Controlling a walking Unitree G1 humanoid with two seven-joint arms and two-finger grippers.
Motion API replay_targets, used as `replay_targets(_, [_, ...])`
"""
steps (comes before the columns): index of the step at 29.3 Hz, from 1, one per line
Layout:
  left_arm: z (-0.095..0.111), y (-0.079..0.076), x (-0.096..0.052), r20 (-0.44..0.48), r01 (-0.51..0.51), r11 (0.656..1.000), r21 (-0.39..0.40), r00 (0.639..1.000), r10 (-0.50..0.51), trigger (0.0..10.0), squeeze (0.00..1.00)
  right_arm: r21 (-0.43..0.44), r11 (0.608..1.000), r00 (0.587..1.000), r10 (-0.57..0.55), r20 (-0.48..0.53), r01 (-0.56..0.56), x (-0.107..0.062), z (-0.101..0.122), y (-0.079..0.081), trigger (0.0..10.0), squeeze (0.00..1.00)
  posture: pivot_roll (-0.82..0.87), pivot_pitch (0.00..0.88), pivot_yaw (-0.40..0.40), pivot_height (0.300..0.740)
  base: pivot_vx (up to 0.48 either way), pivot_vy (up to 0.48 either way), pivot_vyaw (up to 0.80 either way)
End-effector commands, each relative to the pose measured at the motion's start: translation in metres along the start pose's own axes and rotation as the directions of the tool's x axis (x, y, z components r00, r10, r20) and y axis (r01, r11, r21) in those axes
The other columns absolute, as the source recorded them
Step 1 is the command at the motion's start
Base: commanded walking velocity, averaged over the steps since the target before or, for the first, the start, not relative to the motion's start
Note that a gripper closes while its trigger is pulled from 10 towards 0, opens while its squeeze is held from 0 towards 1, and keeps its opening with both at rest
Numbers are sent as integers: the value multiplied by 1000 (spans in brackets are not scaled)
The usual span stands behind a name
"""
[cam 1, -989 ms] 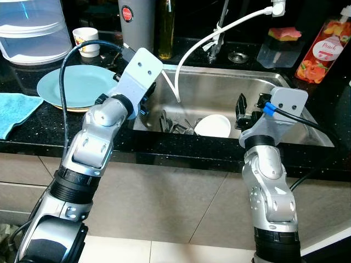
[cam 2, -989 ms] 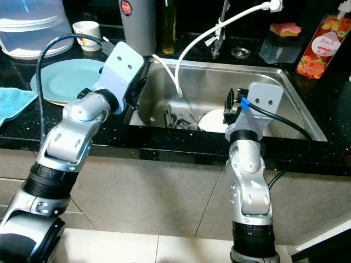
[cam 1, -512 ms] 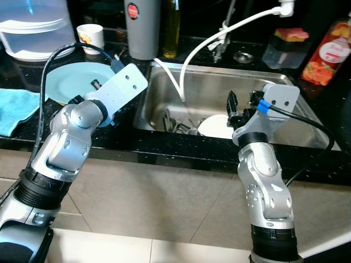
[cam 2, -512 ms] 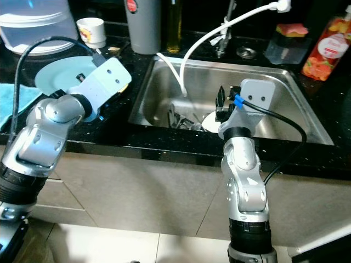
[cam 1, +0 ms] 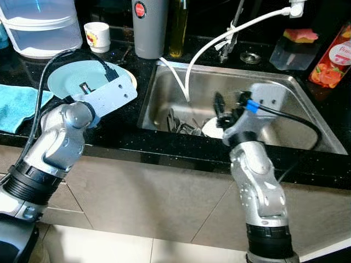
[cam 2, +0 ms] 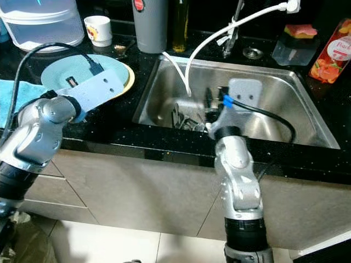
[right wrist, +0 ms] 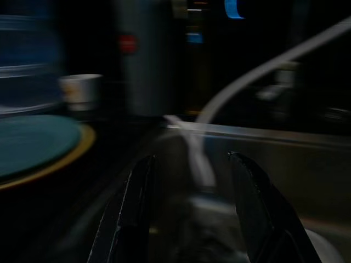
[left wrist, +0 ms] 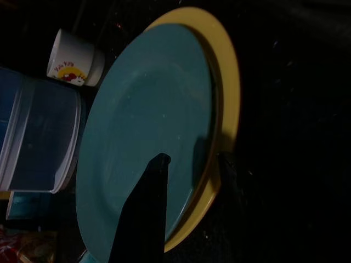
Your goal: Kitchen organization
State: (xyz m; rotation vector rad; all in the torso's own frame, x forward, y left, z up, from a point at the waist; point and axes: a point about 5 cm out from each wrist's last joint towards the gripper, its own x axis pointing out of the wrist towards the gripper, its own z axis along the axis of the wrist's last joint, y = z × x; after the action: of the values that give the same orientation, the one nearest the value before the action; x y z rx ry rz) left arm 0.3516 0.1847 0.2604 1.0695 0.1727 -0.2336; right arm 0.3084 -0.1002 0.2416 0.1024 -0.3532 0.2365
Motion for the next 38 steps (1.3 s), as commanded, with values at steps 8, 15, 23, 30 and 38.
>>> replay_targets(8, [-2,4,8,-28,-7,993,114,1000,10,10000,0,12,1000,999,24,-21,-24,1,-4,5,10000,0,234,30,-43,740,0,0,0])
replay_targets(15, [-3,1,14,-40,42,987,157,999,-36,10000,0,12,1000,999,24,-24,-24,0,-4,4,10000,0,231,37,-40,740,0,0,0])
replay_targets(23, [-4,-1,21,-57,85,979,183,996,-76,7569,0,8,1000,1000,14,-24,-14,-1,-3,2,10000,0,227,44,-37,740,0,0,0])
replay_targets(30, [-5,-4,24,-66,122,970,209,992,-111,0,0,6,1000,1000,0,-29,0,-3,-4,-1,10000,0,225,50,-39,740,0,0,0])
replay_targets(38, [-4,-2,24,-53,108,967,231,994,-98,0,0,5,1000,1000,-5,-29,5,-3,-4,-1,10000,0,224,51,-42,740,0,0,0])
